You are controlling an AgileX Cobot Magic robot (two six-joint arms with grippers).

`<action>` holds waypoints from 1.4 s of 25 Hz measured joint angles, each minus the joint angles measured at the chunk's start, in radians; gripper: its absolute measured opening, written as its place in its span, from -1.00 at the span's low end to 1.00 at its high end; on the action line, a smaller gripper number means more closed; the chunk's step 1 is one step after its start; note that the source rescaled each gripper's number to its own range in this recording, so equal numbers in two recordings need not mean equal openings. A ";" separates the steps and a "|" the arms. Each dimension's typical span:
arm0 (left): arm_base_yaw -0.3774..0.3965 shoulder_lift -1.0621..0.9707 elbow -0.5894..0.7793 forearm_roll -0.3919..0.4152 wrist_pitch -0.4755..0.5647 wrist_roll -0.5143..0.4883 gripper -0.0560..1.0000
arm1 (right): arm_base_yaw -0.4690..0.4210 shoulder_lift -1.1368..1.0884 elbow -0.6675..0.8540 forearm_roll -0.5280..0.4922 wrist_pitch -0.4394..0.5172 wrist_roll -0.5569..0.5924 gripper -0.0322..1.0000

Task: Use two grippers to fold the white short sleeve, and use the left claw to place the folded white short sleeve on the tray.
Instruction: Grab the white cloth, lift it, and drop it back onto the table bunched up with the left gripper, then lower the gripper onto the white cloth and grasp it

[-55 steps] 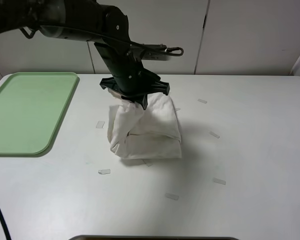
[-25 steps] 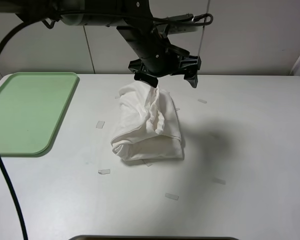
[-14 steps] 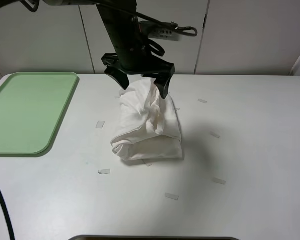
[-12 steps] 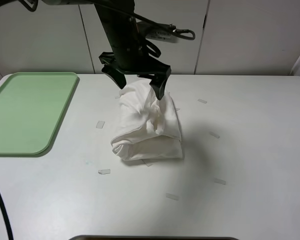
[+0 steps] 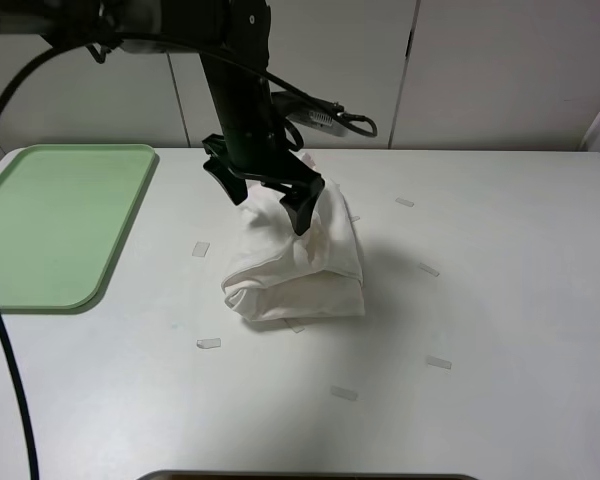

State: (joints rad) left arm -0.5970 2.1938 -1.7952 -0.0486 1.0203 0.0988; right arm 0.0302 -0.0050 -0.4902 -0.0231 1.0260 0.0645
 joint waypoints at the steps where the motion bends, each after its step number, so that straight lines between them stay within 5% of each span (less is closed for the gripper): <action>1: 0.000 0.014 -0.006 -0.008 -0.002 0.009 1.00 | 0.000 0.000 0.000 0.000 0.000 0.000 1.00; 10: -0.015 0.156 -0.095 -0.088 -0.076 0.096 1.00 | 0.000 0.000 0.000 0.000 0.000 0.000 1.00; 22: -0.057 0.234 -0.151 -0.083 -0.098 0.102 1.00 | 0.000 0.000 0.000 0.000 0.000 0.000 1.00; 28: -0.059 0.224 -0.266 -0.083 -0.026 0.082 1.00 | 0.000 0.000 0.000 0.000 0.000 0.000 1.00; 35: -0.039 0.124 -0.402 -0.047 0.139 -0.058 1.00 | 0.000 0.000 0.000 0.001 0.000 0.000 1.00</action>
State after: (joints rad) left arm -0.6365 2.3174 -2.1969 -0.0954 1.1591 0.0409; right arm 0.0302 -0.0050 -0.4902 -0.0220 1.0260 0.0645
